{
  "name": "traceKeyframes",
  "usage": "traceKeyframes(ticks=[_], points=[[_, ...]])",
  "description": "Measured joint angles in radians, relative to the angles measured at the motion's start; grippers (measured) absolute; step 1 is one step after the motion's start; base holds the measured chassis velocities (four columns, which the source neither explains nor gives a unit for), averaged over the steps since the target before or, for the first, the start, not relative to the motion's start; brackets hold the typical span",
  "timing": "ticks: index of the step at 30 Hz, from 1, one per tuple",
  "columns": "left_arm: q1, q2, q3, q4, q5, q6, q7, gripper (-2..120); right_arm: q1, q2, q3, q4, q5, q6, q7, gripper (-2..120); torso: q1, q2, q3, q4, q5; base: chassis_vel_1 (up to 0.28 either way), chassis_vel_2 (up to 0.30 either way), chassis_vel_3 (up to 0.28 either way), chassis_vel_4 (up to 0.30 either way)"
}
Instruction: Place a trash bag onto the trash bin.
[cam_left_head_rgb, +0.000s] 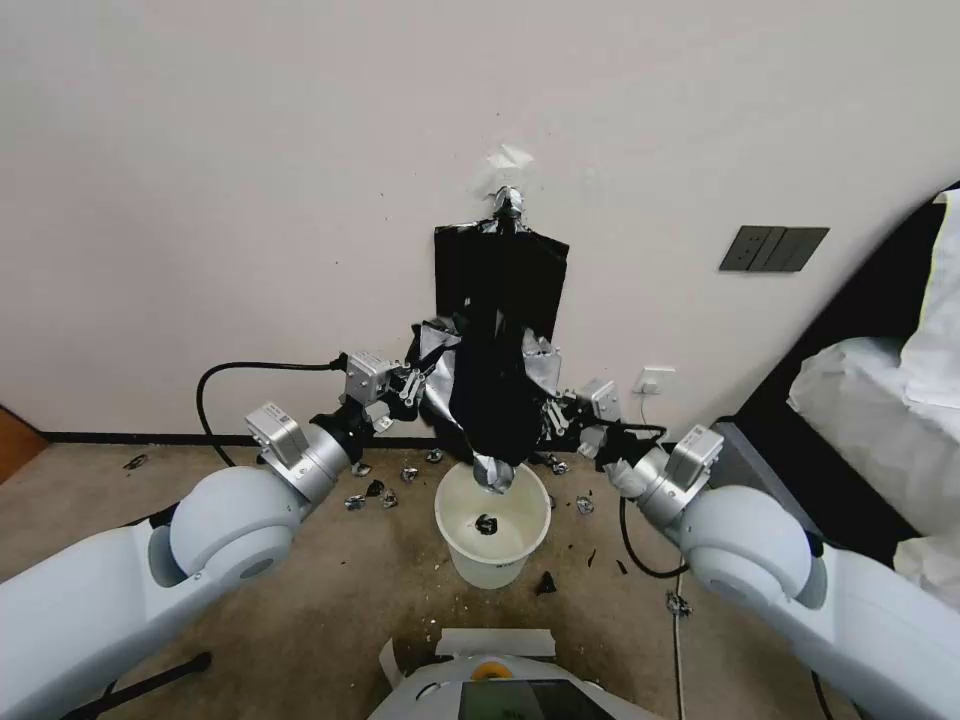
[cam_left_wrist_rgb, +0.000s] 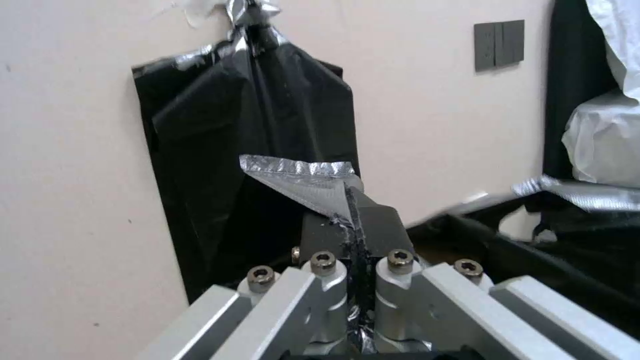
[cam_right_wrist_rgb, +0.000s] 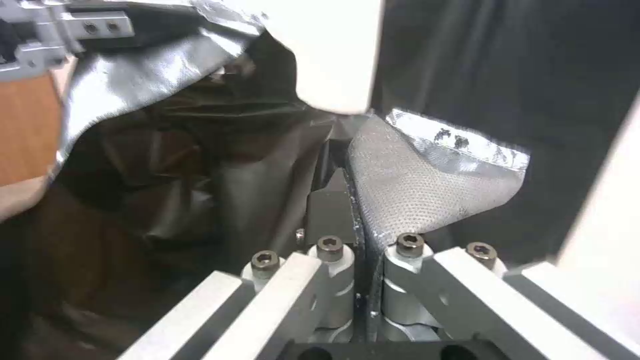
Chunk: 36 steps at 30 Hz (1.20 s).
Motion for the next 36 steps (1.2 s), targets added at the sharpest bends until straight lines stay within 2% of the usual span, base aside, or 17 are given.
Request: traceKeyframes(ticks=[5,11,17,21,25,30,32,34,36], points=[[-0.029,-0.045,0.063,0.047,0.063,0.0,0.011,0,-0.067,0.022,-0.001,-0.04,-0.072,0.011,-0.018,0,0.0,0.0,0.0,-0.0006,-0.0003,0.0,0.0,0.0,0.0],[-0.082,-0.088,0.149,0.095,0.097,-0.004,0.016,0,-0.099,0.047,0.002,-0.083,-0.11,0.027,-0.024,0,0.0,0.0,0.0,-0.0001,-0.0002,0.0,0.0,0.0,0.0],[-0.123,-0.132,0.2,0.113,0.101,0.003,0.003,0,-0.095,0.035,0.027,-0.091,-0.107,0.03,-0.021,0,0.0,0.0,0.0,-0.0003,0.0,0.0,0.0,0.0,0.0],[-0.188,-0.166,0.268,0.132,0.096,0.01,-0.013,0,-0.12,-0.008,0.089,-0.079,-0.101,0.016,-0.023,0,0.0,0.0,0.0,-0.0004,-0.0001,0.0,0.0,0.0,0.0],[-0.194,-0.176,0.272,0.139,0.095,0.01,-0.017,0,-0.126,-0.01,0.096,-0.08,-0.096,0.015,-0.023,0,0.0,0.0,0.0,-0.0006,0.0,0.0,0.0,0.0,0.0],[-0.109,-0.199,0.272,0.168,0.1,0.012,-0.048,0,-0.177,0.047,0.074,-0.128,-0.133,0.013,-0.025,0,0.0,0.0,0.0,-0.0001,-0.0003,0.0,0.0,0.0,0.0],[-0.014,-0.191,0.244,0.171,0.101,0.02,-0.068,0,-0.224,0.087,0.059,-0.166,-0.148,0.007,-0.018,0,0.0,0.0,0.0,-0.0005,0.0001,0.0,0.0,0.0,0.0],[0.026,-0.186,0.23,0.167,0.101,0.025,-0.076,0,-0.244,0.104,0.054,-0.177,-0.154,0.003,-0.012,0,0.0,0.0,0.0,-0.0002,0.0002,0.0,0.0,0.0,0.0],[0.123,-0.183,0.204,0.151,0.105,0.041,-0.089,0,-0.287,0.136,0.044,-0.195,-0.17,-0.004,-0.005,0,0.0,0.0,0.0,0.0003,-0.0002,0.0,0.0,0.0,0.0]])
